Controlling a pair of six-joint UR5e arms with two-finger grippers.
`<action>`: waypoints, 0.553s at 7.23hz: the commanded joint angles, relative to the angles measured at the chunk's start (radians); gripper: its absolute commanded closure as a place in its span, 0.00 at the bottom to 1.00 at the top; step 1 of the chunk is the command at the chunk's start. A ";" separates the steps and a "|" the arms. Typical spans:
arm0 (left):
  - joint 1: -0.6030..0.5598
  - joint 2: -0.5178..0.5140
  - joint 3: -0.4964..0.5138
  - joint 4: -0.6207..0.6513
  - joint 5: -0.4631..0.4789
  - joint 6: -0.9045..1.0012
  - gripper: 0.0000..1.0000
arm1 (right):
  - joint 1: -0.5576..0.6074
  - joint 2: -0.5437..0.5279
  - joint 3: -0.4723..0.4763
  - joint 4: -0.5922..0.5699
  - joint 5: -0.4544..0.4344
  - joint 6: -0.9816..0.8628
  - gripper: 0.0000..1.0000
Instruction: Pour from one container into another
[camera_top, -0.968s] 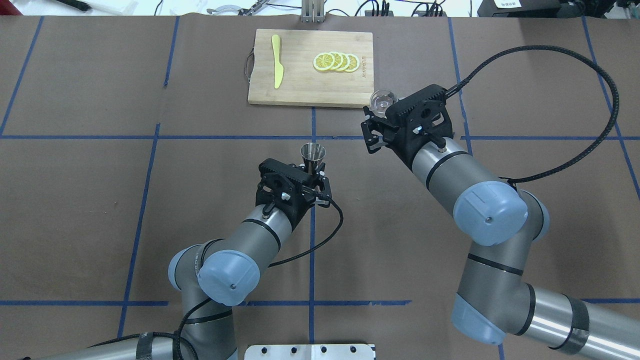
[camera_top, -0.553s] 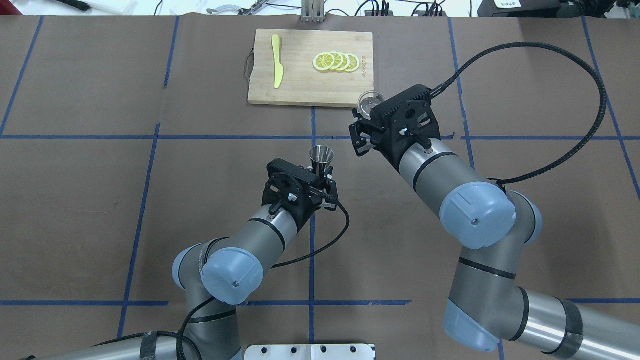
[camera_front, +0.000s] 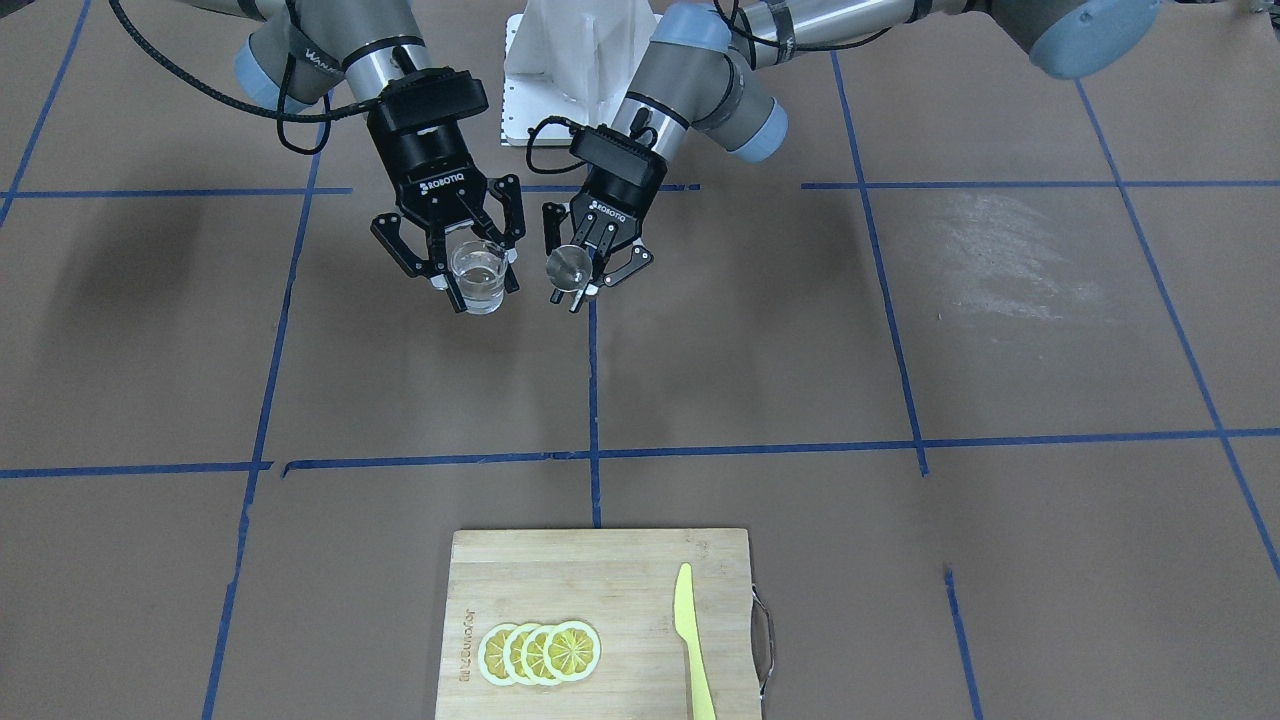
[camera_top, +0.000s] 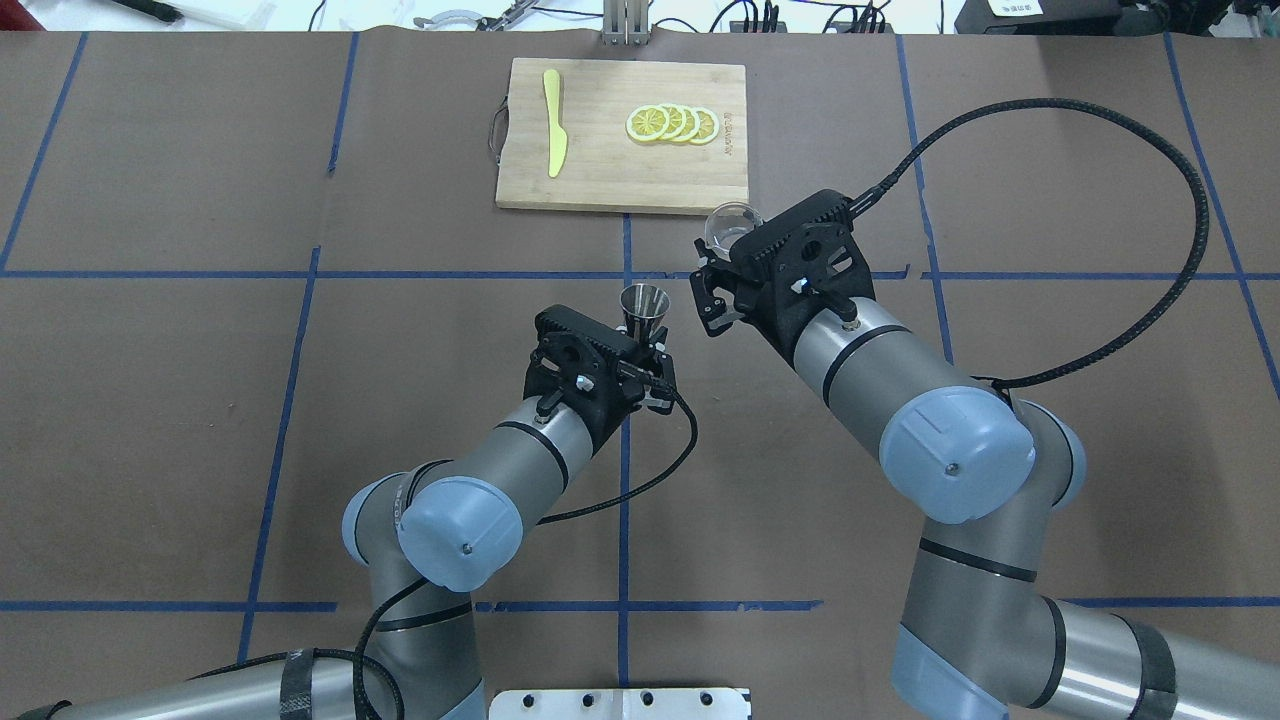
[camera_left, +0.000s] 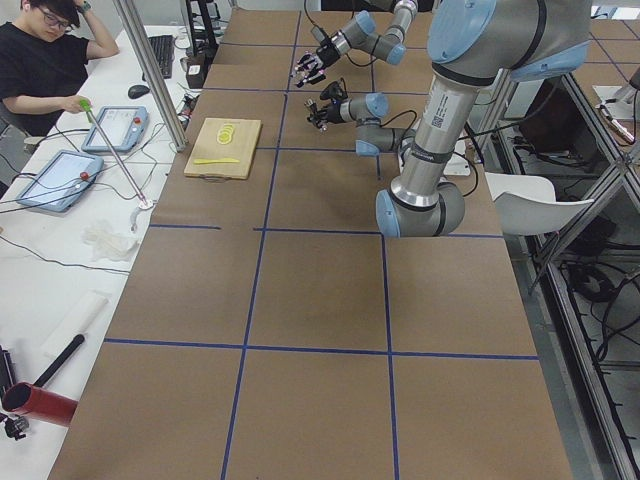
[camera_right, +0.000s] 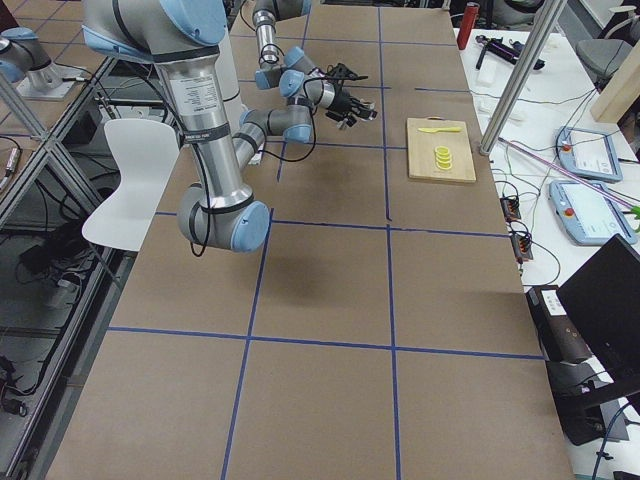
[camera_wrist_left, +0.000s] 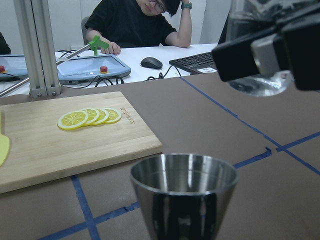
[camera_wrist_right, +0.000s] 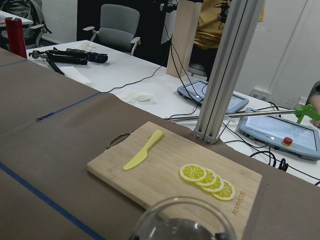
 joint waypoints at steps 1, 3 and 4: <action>0.000 -0.009 0.002 -0.001 -0.016 0.001 1.00 | -0.004 0.000 0.001 0.000 -0.002 -0.044 1.00; 0.003 -0.033 0.035 -0.004 -0.016 0.001 1.00 | -0.004 0.005 0.005 -0.003 0.000 -0.075 1.00; 0.003 -0.037 0.037 -0.007 -0.016 0.016 1.00 | -0.004 0.010 0.026 -0.050 0.000 -0.075 1.00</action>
